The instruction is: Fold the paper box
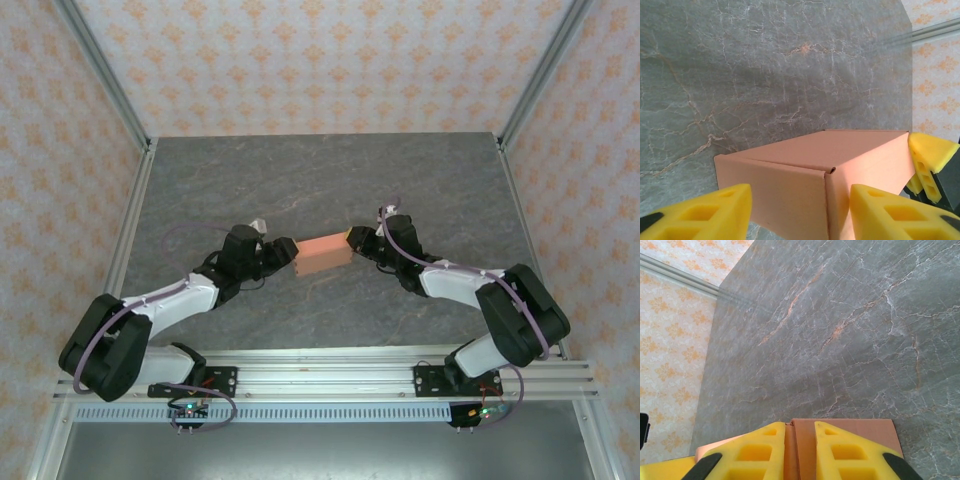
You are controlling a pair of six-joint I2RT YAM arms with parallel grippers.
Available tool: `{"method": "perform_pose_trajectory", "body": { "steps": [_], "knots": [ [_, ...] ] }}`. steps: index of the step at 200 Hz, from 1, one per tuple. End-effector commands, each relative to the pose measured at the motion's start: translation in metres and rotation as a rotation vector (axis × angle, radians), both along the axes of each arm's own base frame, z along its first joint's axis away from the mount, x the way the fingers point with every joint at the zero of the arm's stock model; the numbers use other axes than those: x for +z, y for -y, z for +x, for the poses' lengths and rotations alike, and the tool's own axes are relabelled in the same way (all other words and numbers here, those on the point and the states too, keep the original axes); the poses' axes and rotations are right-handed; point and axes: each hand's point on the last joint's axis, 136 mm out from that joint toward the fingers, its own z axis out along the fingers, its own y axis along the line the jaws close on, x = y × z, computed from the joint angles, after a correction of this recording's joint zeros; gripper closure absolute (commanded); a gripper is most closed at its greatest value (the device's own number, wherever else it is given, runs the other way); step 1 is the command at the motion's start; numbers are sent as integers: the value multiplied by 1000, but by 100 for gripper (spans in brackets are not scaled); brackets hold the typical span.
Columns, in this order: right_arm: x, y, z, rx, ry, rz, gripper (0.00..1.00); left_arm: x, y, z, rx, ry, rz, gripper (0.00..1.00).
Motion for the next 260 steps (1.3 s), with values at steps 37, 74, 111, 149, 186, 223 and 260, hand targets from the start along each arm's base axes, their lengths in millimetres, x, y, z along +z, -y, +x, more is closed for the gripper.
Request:
{"method": "perform_pose_trajectory", "body": {
  "steps": [37,74,111,149,186,223,260],
  "knots": [
    [-78,27,-45,-1,-279,-193,83,4,-1,-15,-15,-21,-23,37],
    [-75,25,-43,3,-275,-194,83,-6,-3,-19,-12,-43,-6,53],
    [-76,26,-43,4,-277,-204,83,-18,4,-16,-31,-69,-26,67],
    [-82,32,-45,-13,-286,-226,84,-49,-3,-26,-18,-133,5,79],
    [-95,40,-52,-31,-316,-260,86,-88,-12,-40,15,-196,10,89],
    [-58,25,-32,11,-212,-237,85,-58,1,-17,-24,-109,3,85],
    [-20,17,11,-2,-126,-215,84,-16,6,24,-24,3,97,82]
  ]
}}
